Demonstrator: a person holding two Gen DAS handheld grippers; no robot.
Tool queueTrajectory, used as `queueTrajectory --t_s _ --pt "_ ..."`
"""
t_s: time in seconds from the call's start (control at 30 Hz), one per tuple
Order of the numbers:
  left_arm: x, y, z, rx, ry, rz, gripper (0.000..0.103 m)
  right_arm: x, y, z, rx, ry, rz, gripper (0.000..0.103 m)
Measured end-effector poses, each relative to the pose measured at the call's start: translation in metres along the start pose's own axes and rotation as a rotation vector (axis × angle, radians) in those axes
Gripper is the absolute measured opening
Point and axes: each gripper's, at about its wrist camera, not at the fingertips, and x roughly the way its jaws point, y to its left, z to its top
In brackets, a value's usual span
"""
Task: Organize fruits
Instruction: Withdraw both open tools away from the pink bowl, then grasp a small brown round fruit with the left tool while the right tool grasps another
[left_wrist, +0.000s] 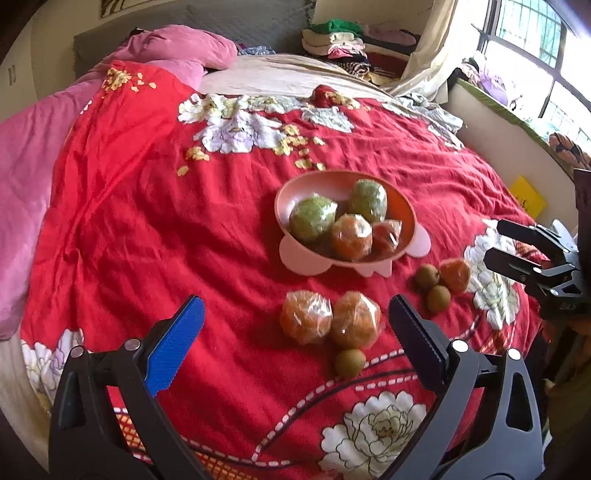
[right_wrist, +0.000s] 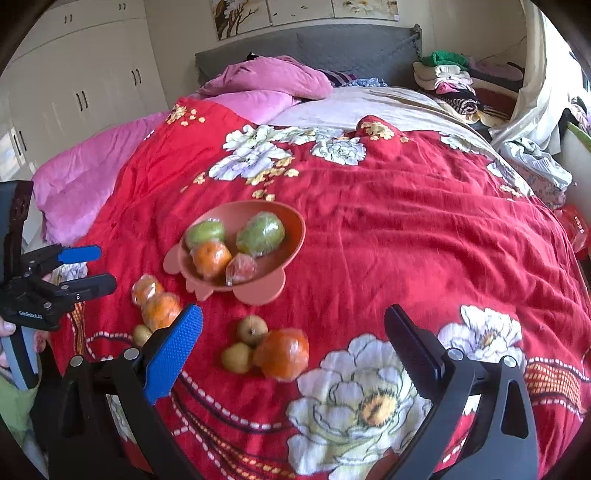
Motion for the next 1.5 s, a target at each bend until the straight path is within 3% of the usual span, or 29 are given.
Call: queueTrajectory --t_s 0.6,1.0,1.27,1.5 --pt "0.002 -0.008 -0.034 0.026 0.058 -0.028 0.093 -0.002 0.022 -0.042 -0.008 0.047 0.023 0.099" --pt "0.006 -0.018 -0.045 0.053 0.089 -0.101 0.061 -0.001 0.034 -0.052 0.010 0.064 0.074 0.097" --pt "0.010 -0.020 -0.047 0.045 0.097 -0.130 0.048 0.006 0.041 -0.056 0.011 0.087 0.102 0.069" --pt "0.015 -0.023 -0.047 0.046 0.107 -0.151 0.035 0.017 0.043 -0.055 0.013 0.103 0.090 0.055"
